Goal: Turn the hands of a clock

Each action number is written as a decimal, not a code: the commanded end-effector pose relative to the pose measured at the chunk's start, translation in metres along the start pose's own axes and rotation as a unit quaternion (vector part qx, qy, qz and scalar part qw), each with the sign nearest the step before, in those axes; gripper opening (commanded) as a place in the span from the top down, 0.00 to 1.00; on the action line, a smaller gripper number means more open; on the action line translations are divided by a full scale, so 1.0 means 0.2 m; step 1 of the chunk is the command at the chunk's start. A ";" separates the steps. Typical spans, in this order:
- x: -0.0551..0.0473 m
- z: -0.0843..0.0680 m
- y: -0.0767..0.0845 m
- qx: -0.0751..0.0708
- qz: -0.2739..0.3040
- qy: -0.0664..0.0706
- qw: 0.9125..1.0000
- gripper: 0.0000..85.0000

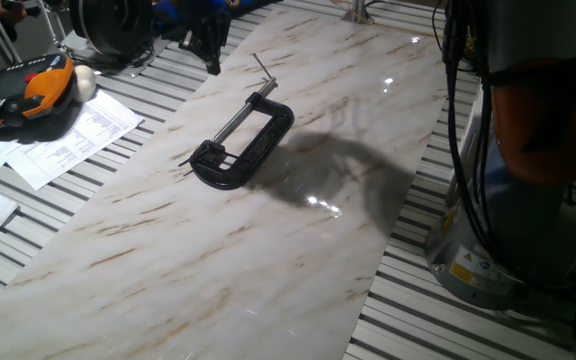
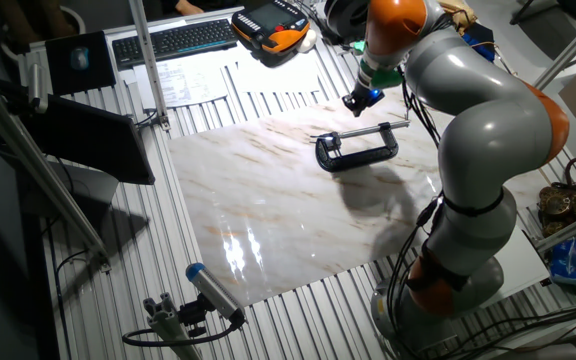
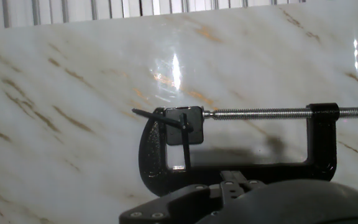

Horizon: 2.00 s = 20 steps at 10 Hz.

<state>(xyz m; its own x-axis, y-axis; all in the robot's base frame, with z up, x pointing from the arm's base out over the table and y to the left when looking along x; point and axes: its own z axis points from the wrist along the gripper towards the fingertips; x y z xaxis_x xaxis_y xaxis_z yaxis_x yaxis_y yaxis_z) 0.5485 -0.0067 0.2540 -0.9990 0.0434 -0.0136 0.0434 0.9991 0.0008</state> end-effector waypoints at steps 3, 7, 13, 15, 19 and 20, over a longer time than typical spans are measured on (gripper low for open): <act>0.02 0.01 0.02 -0.003 0.003 0.003 1.000 1.00; 0.04 0.01 0.01 0.003 0.003 0.004 1.000 1.00; 0.05 0.01 -0.01 0.010 0.004 0.007 1.000 1.00; 0.05 0.02 0.00 0.010 0.004 0.008 1.000 1.00; 0.04 0.01 -0.01 0.010 0.003 0.009 1.000 1.00; 0.04 0.01 0.00 0.011 0.004 0.009 1.000 1.00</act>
<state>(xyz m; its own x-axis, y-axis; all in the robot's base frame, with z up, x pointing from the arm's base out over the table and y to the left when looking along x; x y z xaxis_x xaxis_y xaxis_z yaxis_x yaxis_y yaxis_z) 0.5402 -0.0071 0.2513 -0.9987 0.0516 0.0040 0.0515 0.9985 -0.0202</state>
